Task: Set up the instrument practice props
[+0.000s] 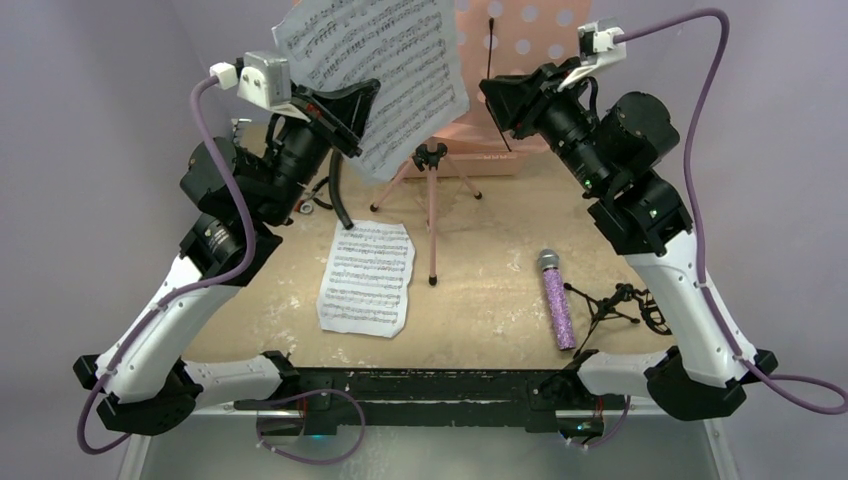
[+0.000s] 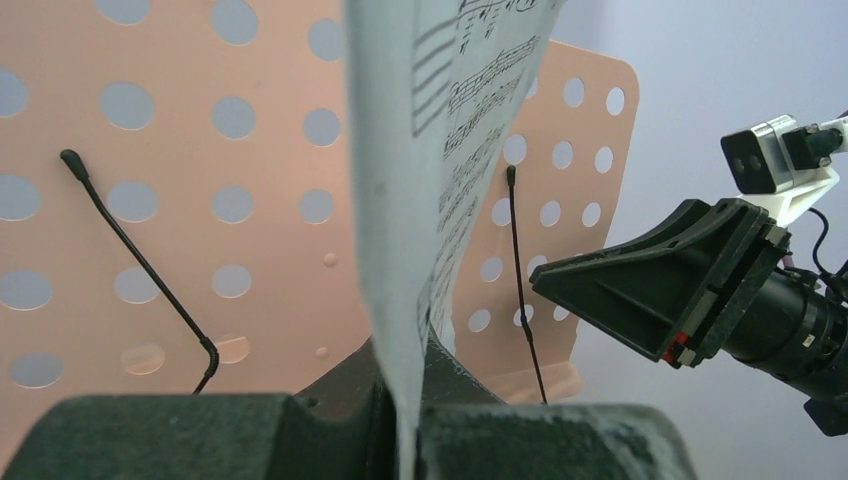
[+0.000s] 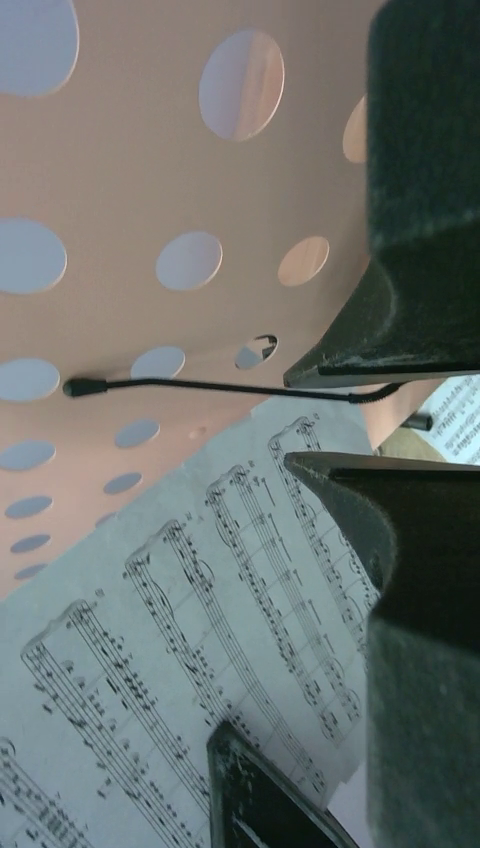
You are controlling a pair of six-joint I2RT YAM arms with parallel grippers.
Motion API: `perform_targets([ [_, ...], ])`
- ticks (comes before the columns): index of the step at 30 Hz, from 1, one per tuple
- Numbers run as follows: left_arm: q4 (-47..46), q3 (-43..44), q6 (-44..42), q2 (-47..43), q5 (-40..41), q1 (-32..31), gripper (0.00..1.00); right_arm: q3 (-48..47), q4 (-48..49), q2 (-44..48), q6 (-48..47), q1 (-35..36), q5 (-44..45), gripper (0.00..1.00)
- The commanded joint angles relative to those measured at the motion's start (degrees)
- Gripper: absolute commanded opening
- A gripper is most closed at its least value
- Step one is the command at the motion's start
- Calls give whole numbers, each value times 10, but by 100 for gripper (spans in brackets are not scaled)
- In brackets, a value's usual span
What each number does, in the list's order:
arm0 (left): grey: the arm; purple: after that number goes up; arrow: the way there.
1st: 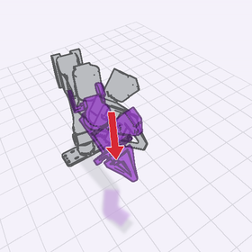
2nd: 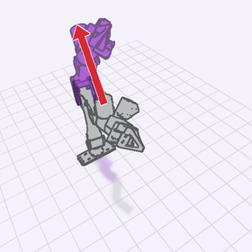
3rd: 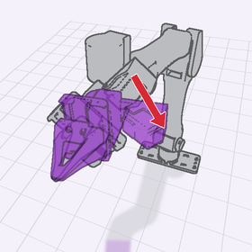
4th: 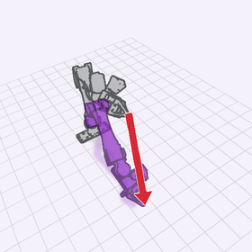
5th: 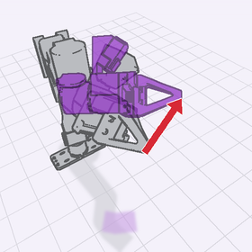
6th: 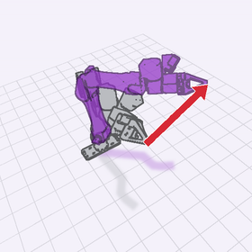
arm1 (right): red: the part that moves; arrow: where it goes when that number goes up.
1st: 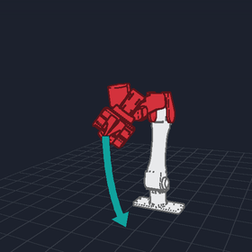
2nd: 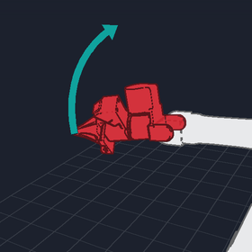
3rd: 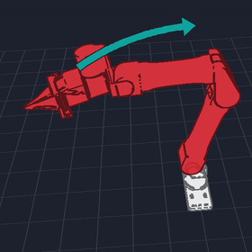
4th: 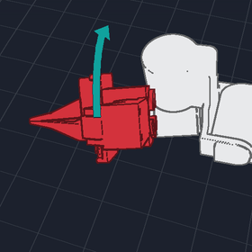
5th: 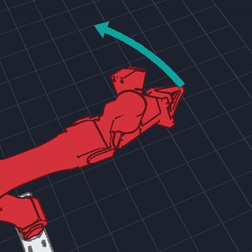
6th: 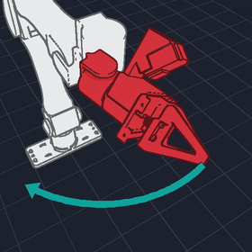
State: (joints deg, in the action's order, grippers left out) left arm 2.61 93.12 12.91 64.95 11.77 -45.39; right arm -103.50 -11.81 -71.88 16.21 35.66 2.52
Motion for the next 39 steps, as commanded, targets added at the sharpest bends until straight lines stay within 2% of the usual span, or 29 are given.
perform_targets([
  [1,-15,30,-10,2,-19,2,0,-24,7,-1,5,2,49,35],
  [5,-27,39,-13,10,-28,2,0,-24,10,-7,3,2,37,37],
  [12,-47,53,-18,29,-41,2,0,-15,22,-16,8,2,31,31],
  [18,-46,57,-21,38,-22,2,0,-1,42,-14,1,2,22,17],
  [22,-43,63,-26,45,-6,2,0,11,53,-10,-2,2,26,0],
  [34,-42,77,-40,57,42,2,0,61,112,23,-25,2,9,0],
  [39,-46,80,-49,68,8,3,0,114,171,51,-58,2,-35,0],
])
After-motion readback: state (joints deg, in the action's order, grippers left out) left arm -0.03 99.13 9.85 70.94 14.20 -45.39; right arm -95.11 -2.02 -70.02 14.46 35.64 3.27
